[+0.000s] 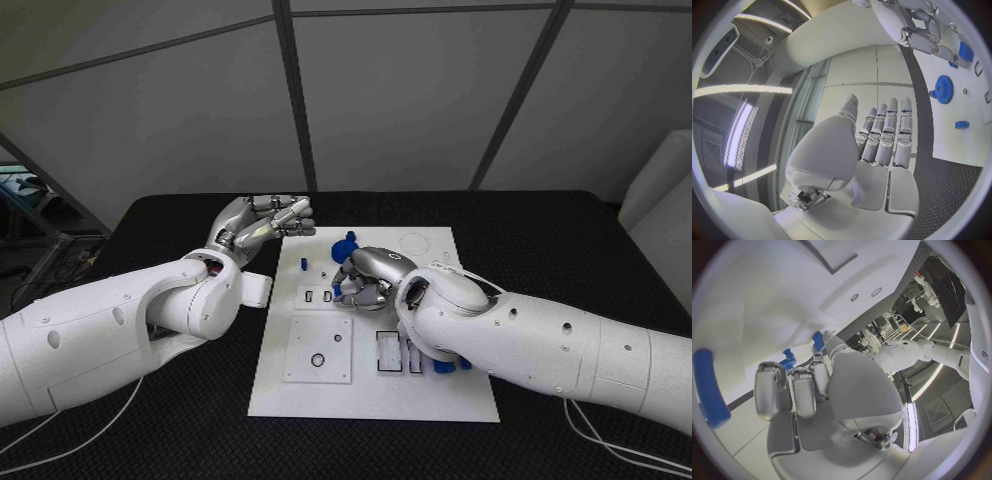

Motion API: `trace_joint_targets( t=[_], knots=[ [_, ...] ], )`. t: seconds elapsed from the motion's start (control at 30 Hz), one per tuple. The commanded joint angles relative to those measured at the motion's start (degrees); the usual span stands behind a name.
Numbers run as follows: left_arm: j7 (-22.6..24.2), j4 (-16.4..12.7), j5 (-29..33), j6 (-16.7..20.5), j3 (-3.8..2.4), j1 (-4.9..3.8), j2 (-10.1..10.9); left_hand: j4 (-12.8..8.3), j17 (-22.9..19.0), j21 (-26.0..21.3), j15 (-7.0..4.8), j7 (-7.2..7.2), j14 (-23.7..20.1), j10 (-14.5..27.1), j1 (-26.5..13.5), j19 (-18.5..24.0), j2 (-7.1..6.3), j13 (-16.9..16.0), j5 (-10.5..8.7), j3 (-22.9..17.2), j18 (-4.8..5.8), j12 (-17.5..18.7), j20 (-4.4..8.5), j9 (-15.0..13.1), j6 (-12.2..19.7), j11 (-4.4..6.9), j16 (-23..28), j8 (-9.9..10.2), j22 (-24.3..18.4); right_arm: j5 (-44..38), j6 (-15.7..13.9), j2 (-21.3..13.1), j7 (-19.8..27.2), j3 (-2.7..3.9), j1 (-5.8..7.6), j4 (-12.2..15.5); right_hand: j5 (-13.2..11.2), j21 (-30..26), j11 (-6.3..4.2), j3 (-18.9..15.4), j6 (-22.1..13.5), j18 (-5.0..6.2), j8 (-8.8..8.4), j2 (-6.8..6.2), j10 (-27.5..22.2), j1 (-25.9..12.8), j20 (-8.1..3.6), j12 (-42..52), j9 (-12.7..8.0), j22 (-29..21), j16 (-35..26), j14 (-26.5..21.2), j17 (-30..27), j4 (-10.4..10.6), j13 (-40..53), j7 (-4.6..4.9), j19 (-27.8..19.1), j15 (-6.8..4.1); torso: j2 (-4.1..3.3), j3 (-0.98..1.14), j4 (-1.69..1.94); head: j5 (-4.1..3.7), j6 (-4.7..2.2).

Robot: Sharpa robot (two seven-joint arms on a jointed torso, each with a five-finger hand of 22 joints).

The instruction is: Assemble the parts on the task board

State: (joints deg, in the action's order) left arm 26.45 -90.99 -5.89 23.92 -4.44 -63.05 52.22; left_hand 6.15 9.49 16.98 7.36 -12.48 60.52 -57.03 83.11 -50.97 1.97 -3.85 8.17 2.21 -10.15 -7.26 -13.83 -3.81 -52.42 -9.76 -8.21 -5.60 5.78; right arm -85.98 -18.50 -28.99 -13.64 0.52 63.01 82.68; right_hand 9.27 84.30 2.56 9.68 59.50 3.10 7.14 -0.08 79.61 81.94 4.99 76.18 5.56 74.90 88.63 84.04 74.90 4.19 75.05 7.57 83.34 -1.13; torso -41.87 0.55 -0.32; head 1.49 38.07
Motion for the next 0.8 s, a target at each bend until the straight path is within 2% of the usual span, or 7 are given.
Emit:
trace_joint_targets(
  t=[0.03, 0.37, 0.8],
  knots=[
    [0.34, -0.02, -0.33, -0.63, -0.06, -0.10, -0.07, -0.30, 0.07, -0.20, 0.17, -0.32, 0.10, -0.12, 0.11, -0.37, 0.20, 0.06, -0.37, 0.03, -0.36, 0.27, 0.00, 0.07, -0.07, -0.28, 0.24, 0.39, -0.10, -0.85, 0.66, 0.18, -0.74, -0.01, 0.01, -0.30, 0.04, -0.18, 0.17, 0.34, 0.56, -0.47, 0.14, -0.27, -0.35, -0.22, -0.09, -0.19, 0.03, 3.11, -0.09, 5.24, 11.94, -0.10, 0.38, 0.02, -0.19, -0.20, -0.01, -0.01, -0.02, 0.33, 0.16],
    [0.26, -0.05, -0.33, -0.66, -0.06, -0.10, -0.14, -0.30, 0.07, -0.20, 0.17, -0.32, 0.10, -0.12, 0.11, -0.37, 0.20, 0.06, -0.37, 0.03, -0.36, 0.27, 0.00, 0.07, -0.07, -0.28, 0.24, 0.39, -0.10, -1.07, 1.48, 0.55, -0.88, -0.05, -0.02, -1.18, 0.02, -0.20, 0.18, 0.32, 0.52, -0.46, 0.11, -0.41, -0.37, -0.27, -0.08, -0.20, 0.01, 3.08, -0.07, 5.25, 12.00, -0.13, 0.37, 0.03, -0.21, -0.19, 0.03, 0.02, -0.01, 0.56, 0.74],
    [0.27, -0.07, -0.33, -0.64, -0.06, -0.10, -0.28, -0.32, 0.08, -0.21, 0.17, -0.34, 0.10, -0.11, 0.11, -0.38, 0.20, 0.06, -0.37, 0.02, -0.36, 0.30, 0.00, 0.07, -0.06, -0.29, 0.27, 0.41, -0.11, -1.41, 3.84, 0.97, -1.30, -0.29, -0.02, -1.55, -0.37, -0.25, 0.31, 0.28, 0.18, -0.45, -0.11, -1.11, -0.54, -0.57, -0.02, -0.42, -0.08, 3.01, -0.10, 5.23, 11.94, -0.24, 0.20, 0.20, -0.25, -0.10, 0.02, -0.01, 0.02, 0.55, 0.62]
  ],
)
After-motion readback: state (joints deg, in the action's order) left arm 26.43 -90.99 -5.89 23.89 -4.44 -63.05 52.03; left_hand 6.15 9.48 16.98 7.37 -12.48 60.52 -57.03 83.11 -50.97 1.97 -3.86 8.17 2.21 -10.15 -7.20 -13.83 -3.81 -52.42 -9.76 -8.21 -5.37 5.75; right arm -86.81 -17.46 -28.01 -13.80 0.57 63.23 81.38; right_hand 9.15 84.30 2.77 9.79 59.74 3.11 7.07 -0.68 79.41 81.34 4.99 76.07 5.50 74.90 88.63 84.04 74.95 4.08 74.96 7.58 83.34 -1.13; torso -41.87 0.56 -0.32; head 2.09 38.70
